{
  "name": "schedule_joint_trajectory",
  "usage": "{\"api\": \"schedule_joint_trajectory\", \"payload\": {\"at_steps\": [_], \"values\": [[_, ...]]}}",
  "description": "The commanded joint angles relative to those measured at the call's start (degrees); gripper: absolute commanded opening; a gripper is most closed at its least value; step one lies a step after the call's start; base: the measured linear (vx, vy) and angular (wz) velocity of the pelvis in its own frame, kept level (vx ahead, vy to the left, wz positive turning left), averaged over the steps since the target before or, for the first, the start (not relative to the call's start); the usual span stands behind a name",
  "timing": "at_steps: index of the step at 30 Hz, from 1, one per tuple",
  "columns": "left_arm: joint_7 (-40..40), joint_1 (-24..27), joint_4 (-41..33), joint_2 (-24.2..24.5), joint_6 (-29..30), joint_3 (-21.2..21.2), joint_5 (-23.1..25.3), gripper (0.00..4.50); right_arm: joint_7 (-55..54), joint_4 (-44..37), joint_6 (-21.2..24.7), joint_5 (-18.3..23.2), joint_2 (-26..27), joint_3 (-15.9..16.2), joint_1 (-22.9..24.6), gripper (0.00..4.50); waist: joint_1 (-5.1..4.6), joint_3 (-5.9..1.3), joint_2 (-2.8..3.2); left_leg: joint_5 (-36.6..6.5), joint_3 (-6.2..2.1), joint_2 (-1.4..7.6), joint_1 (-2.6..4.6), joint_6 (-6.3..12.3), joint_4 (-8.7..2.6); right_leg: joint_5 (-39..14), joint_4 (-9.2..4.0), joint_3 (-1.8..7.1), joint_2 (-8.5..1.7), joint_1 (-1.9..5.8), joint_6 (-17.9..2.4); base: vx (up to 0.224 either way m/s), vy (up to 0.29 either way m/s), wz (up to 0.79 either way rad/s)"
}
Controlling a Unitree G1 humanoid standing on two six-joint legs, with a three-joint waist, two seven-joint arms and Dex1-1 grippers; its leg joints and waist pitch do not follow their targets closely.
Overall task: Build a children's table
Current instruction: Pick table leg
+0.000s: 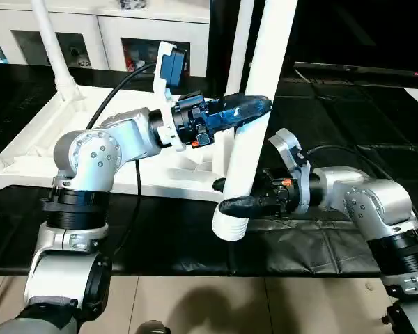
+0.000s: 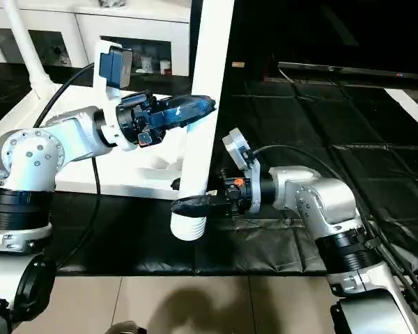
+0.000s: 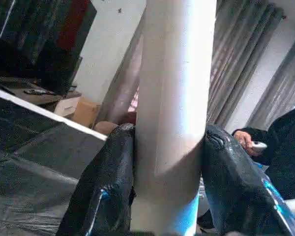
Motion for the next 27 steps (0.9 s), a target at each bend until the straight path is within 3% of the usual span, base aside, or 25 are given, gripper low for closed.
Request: {"api": "schedule_joint_trajectory", "payload": {"at_steps": [1,12,27], "values": [[-0.59,-1.74,-0.13,-0.14,0.40,0.40,-0.89,1.77,0.42,-0.68,-0.56,-0.22,-0.83,-0.13,0.19,2.81,-0.06,-4.77,-0.01,-7.91,-0.25,1.38,0.55,-0.10,-3.39,-14.66,-4.11,3.12,-4.61,3.59,-7.94,0.000,0.000,0.00],[0.10,-1.82,-0.70,-0.58,0.64,0.95,-1.53,1.77,0.00,0.11,-0.12,-0.23,-0.12,-0.40,0.13,2.01,-0.02,-4.76,0.06,-7.61,-0.25,1.34,0.44,0.00,-3.35,-14.05,-4.03,3.14,-4.62,3.64,-8.16,0.000,0.000,0.00],[0.73,-2.17,-0.72,-1.09,1.13,1.69,-2.04,1.77,-1.64,0.76,-1.61,-1.45,0.73,-0.73,0.26,1.95,-0.07,-4.79,0.21,-8.21,-0.29,1.34,0.54,-0.25,-3.35,-14.35,-4.09,3.09,-4.61,3.64,-8.30,0.000,0.000,0.00]]}}
